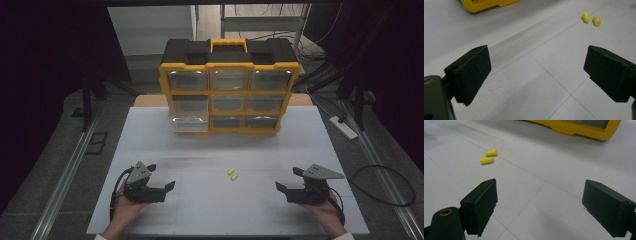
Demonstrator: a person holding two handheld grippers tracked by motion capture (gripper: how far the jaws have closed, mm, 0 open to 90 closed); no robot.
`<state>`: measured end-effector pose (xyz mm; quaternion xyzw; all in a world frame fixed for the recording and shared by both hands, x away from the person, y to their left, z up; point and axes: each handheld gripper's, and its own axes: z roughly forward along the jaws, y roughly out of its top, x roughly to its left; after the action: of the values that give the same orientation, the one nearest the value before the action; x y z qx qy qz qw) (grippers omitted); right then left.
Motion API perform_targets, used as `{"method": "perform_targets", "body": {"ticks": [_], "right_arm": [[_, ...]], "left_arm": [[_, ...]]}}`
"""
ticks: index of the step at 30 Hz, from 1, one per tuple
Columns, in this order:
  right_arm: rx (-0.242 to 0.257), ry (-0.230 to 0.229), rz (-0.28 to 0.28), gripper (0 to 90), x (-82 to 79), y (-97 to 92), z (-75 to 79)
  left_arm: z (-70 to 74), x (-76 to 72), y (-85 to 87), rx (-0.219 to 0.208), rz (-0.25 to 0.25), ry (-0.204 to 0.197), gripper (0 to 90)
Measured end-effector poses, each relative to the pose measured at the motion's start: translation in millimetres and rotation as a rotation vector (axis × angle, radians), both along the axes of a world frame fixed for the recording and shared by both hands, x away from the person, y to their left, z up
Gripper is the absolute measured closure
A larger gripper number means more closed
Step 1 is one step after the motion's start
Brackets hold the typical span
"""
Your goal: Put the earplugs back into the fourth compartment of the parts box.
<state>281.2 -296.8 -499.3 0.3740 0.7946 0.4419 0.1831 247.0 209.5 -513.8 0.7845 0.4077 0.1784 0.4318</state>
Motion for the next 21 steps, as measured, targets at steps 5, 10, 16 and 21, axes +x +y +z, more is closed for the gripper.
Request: {"method": "perform_targets", "body": {"ticks": [5, 10, 16, 21], "right_arm": [[-0.001, 0.008, -0.005, 14.0, -0.4, -0.7, -0.6], [0.0, 0.004, 0.005, 14.1, -0.9, 0.3, -0.6], [-0.018, 0.008, 0.015, 14.3, -1.0, 2.5, -2.0], [-0.014, 0.009, 0.009, 14.3, -0.5, 1.7, -1.9]], "left_arm": [[-0.4, 0.4, -1.7, 0.008, 0.0, 0.011, 7.5], [-0.6, 0.2, -4.0, 0.015, -0.009, 0.014, 7.6], [0.3, 0.9, -5.0, 0.018, -0.012, 0.015, 7.9], [3.0, 1.6, -7.0, 0.016, -0.019, 0.011, 8.3]]}}
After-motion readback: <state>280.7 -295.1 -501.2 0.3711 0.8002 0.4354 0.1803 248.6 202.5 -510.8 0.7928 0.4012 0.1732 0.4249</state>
